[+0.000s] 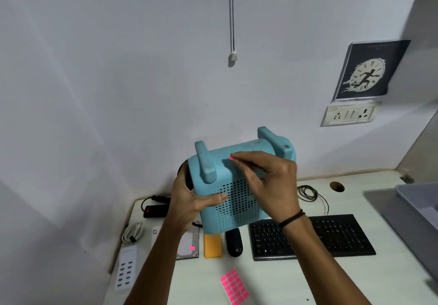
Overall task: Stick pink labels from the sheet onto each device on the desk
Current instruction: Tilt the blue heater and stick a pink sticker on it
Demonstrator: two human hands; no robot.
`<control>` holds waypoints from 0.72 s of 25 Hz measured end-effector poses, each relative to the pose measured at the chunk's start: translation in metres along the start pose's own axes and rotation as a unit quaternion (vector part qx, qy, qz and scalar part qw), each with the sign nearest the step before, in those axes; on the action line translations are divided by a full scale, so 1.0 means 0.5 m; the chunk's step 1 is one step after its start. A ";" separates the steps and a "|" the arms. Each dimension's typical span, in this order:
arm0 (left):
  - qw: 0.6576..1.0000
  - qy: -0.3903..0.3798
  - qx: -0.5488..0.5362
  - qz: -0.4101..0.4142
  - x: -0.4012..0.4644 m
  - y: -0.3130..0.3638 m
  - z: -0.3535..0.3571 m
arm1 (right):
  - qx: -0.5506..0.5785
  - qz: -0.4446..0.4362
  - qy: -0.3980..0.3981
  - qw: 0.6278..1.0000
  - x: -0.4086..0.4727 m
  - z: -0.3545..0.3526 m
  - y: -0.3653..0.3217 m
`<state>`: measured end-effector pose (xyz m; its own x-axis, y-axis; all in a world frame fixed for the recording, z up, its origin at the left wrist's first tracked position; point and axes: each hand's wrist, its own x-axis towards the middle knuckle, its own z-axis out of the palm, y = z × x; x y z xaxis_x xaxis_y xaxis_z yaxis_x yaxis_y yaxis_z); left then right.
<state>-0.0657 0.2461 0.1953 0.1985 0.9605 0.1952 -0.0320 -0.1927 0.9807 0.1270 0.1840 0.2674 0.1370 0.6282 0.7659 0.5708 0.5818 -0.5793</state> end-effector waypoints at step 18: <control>1.000 -0.003 -0.024 -0.009 -0.028 0.012 -0.008 | -0.190 -0.048 -0.193 0.961 -0.012 -0.004 0.018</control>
<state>-0.0726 0.2320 0.1986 0.2062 0.9624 0.1768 -0.0755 -0.1644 0.9835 0.1328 0.1844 0.2582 -0.2002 0.7682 0.6081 0.8302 0.4626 -0.3111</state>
